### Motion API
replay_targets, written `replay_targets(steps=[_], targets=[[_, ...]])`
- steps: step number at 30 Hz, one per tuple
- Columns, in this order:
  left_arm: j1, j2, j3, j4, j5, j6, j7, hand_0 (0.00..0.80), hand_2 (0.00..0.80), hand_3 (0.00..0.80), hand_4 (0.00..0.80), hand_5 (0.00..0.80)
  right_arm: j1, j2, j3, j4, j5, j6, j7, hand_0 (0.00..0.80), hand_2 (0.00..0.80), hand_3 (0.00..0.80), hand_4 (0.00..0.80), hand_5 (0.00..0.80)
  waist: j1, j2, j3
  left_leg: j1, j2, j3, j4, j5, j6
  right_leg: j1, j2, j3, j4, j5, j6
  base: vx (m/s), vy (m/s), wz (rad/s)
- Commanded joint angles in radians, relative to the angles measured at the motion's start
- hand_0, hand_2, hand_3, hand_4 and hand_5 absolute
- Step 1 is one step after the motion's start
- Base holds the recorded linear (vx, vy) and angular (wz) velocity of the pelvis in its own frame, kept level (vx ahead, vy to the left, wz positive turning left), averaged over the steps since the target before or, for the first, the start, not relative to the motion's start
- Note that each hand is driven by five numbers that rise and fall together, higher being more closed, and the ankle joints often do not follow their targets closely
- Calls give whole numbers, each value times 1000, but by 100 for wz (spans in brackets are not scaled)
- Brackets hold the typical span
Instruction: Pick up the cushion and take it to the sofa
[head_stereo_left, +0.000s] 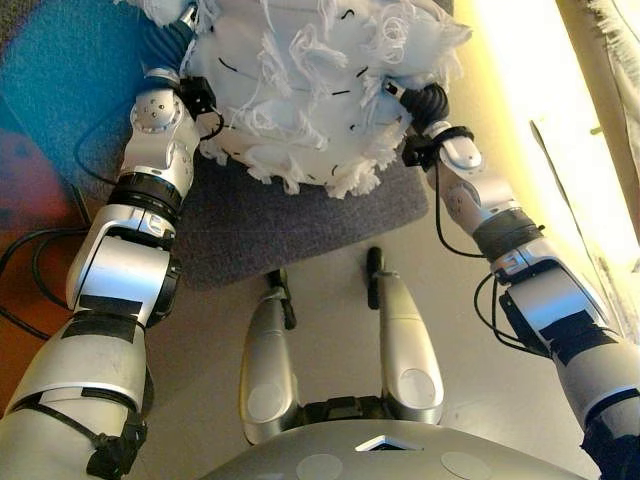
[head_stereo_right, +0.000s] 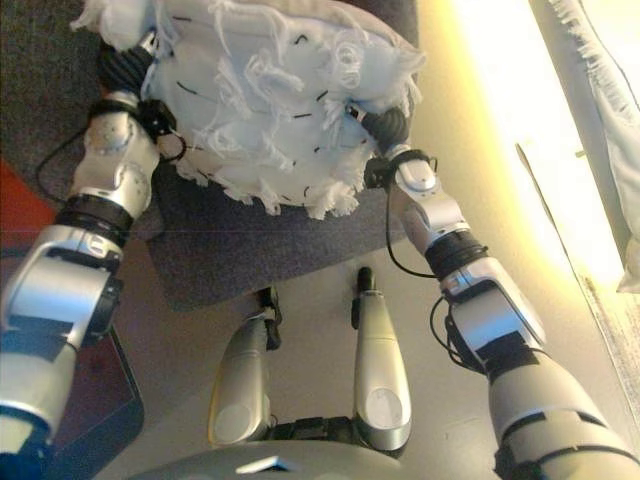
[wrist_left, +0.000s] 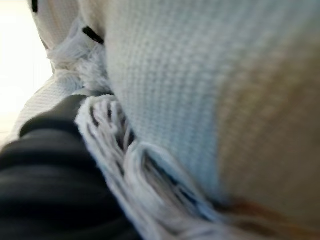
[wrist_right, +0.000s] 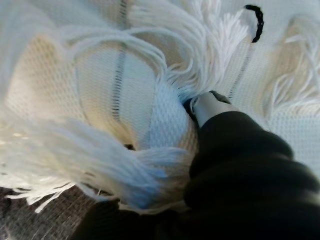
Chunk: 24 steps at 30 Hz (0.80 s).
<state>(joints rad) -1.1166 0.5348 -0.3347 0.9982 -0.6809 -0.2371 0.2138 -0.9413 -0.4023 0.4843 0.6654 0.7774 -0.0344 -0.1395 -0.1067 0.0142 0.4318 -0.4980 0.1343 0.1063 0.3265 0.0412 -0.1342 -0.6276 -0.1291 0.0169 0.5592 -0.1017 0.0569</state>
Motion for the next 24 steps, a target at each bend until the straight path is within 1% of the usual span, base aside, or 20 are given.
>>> replay_targets(steps=[1,7,9,11,13,15,16,17,18,21,24], targets=[[-183,-29,-40,-37,-6,-147,-47,800,800,800,800,800,-138,51,26,-105,-12,-53,35,800,800,800,800,800,-25,-4,-13,-9,2,-10,91,-92,15,74,-59,-7,-194,103,27,33,-23,-2],[-198,-40,-42,-87,-2,-178,-28,800,800,800,800,800,-155,73,10,-144,-31,-88,11,800,800,800,800,800,-18,-4,-10,16,4,-4,69,-90,14,107,-60,-13,-223,103,28,28,-19,-4],[-199,-43,-36,-98,2,-174,-26,800,800,800,800,800,-160,74,-1,-162,-33,-86,6,800,800,800,800,800,-16,-6,-12,19,4,-4,71,-94,13,115,-62,-16,-226,101,29,45,-32,-3],[-214,-41,-41,-79,19,-150,-23,800,800,800,800,800,-175,77,-1,-159,-44,-70,-9,800,800,800,800,800,-14,-6,-12,18,7,-5,77,-95,11,117,-65,-19,-224,100,30,36,-26,-2],[-229,-34,-55,-50,50,-118,-11,800,800,800,800,800,-190,73,7,-148,-36,-33,-25,800,800,800,800,800,-15,-6,-13,20,7,-6,78,-95,9,121,-67,-20,-225,99,30,38,-7,0],[-237,-29,-63,-30,32,-92,-15,800,800,800,800,800,-197,64,15,-131,-18,0,-32,800,800,800,800,800,-15,-6,-13,20,5,-6,79,-95,9,122,-69,-21,-227,99,29,0,0,0],[-240,-27,-65,-17,22,-80,-21,540,540,540,540,540,-201,60,19,-116,-1,20,-33,800,800,800,800,800,-15,-5,-12,20,5,-7,78,-94,9,122,-70,-22,-229,100,29,0,0,0],[-240,-24,-66,-11,23,-64,-19,0,0,0,0,0,-202,57,24,-92,7,23,-24,251,251,251,251,251,-13,-5,-10,17,3,-7,79,-94,9,122,-71,-24,-230,100,27,0,0,0],[-241,-23,-72,-6,26,-48,-6,0,0,0,0,0,-203,55,30,-72,20,32,-18,0,0,0,0,0,-13,-5,-7,15,3,-8,79,-92,9,122,-72,-25,-232,102,27,0,0,0],[-236,-22,-75,1,32,-41,10,0,0,0,0,0,-195,49,35,-45,41,41,-6,0,0,0,0,0,-11,-7,5,14,3,-11,79,-88,9,124,-71,-29,-234,102,25,0,0,0],[-227,-17,-76,-3,38,-28,44,0,0,0,0,0,-179,44,33,-35,60,24,-25,0,0,0,0,0,-10,-8,17,22,0,-14,71,-83,8,131,-69,-31,-238,103,22,3,-6,4]])
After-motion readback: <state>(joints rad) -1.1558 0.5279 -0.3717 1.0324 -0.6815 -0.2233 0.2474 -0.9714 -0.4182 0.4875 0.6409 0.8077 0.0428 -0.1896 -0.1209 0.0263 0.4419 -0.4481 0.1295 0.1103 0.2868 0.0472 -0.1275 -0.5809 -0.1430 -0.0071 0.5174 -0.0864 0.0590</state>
